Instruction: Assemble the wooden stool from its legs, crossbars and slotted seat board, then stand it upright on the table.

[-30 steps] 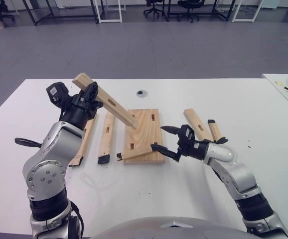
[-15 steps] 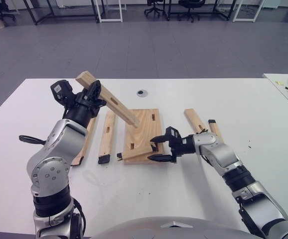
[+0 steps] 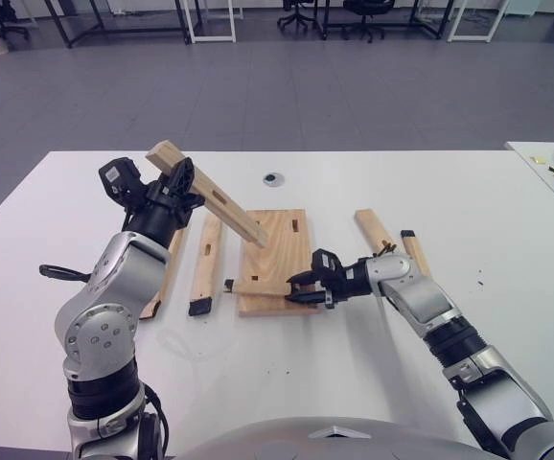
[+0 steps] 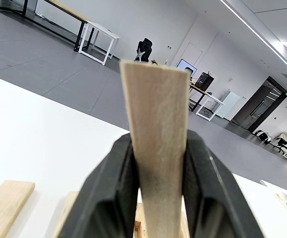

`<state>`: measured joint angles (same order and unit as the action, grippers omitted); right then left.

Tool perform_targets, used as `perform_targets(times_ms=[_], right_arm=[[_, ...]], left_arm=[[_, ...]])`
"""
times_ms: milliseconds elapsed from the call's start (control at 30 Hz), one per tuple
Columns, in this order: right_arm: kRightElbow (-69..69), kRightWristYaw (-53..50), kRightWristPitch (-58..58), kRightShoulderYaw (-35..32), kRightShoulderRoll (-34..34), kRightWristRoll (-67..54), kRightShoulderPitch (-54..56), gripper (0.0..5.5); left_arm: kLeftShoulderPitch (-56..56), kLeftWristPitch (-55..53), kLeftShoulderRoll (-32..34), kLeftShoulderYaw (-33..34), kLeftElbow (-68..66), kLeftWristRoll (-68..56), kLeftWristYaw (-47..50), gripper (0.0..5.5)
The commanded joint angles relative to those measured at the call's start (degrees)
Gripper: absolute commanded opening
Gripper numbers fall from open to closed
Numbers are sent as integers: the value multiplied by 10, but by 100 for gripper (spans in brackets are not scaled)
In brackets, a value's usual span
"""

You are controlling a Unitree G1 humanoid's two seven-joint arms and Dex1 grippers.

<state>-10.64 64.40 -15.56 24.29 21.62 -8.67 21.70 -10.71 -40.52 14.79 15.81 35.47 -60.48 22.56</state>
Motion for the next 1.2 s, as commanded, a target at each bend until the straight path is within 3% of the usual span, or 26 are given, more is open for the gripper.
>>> perform_targets(times_ms=[33, 167, 300, 500, 600, 767, 833, 1033, 1200], right_arm=[[43, -8, -6, -20, 30, -1, -34, 131], [146, -62, -32, -135, 71, -53, -117, 131], [226, -206, -67, -240, 78, -25, -225, 131], [226, -449, -111, -229, -74, 34, -277, 131], [202, -508, -108, -237, -108, 47, -283, 131], [187, -525, -101, -231, -104, 62, -281, 131], [190, -522, -96, -224, -108, 62, -284, 198], [211, -515, -72, -211, -113, 60, -297, 316], [204, -524, -58, -205, -109, 77, -278, 320]], left_arm=[[4, -1, 6, 2, -1, 6, -9, 101], [0, 18, 4, 19, 1, 20, -7, 101], [6, 37, -1, 28, 29, 34, -2, 101], [136, 15, -4, 13, 128, -2, 16, 101], [156, 17, 8, 22, 145, -35, 22, 101], [176, 25, 9, 15, 151, -78, 52, 101], [185, 27, 11, 12, 154, -83, 61, 101], [213, 29, 31, 7, 180, -71, 76, 101], [233, 38, 20, -8, 181, -41, 87, 101]])
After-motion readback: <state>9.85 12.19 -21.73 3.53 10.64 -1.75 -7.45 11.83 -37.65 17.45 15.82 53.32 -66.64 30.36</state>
